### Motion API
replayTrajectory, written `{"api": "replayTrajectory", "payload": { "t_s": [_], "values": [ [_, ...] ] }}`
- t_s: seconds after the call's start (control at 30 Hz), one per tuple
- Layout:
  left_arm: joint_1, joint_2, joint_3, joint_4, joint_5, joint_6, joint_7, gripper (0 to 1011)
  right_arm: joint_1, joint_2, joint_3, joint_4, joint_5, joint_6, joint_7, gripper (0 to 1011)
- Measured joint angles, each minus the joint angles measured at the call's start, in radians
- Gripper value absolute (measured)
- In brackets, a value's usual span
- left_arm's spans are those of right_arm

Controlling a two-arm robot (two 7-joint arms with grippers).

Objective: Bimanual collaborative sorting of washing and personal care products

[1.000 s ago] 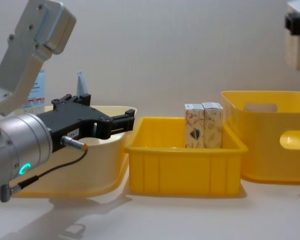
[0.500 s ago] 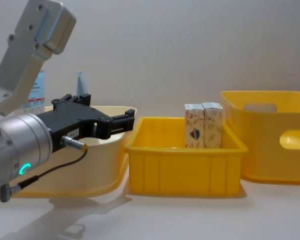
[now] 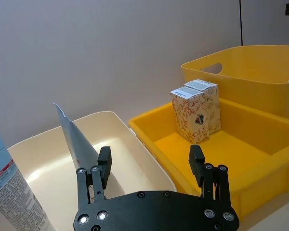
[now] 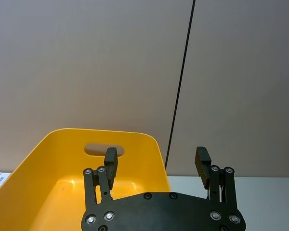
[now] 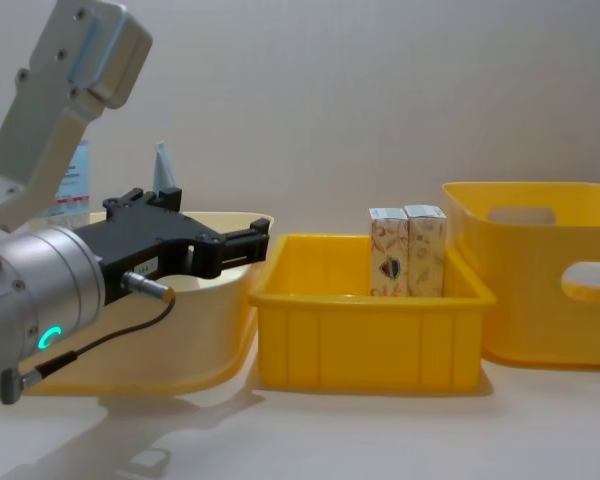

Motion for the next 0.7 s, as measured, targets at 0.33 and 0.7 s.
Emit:
{"api": "replayTrajectory", "payload": {
  "t_s": [0.33, 0.7],
  "values": [
    [0.000, 0.000, 0.000, 0.000, 0.000, 0.000, 0.000, 1003, -0.002, -0.003, 0.008, -0.003, 0.000, -0.013, -0.002, 1001],
    [0.000, 0.000, 0.000, 0.000, 0.000, 0.000, 0.000, 1003, -0.001, -0.023, 0.037, -0.039, 0.012, -0.089, -0.014, 1001]
  ]
}}
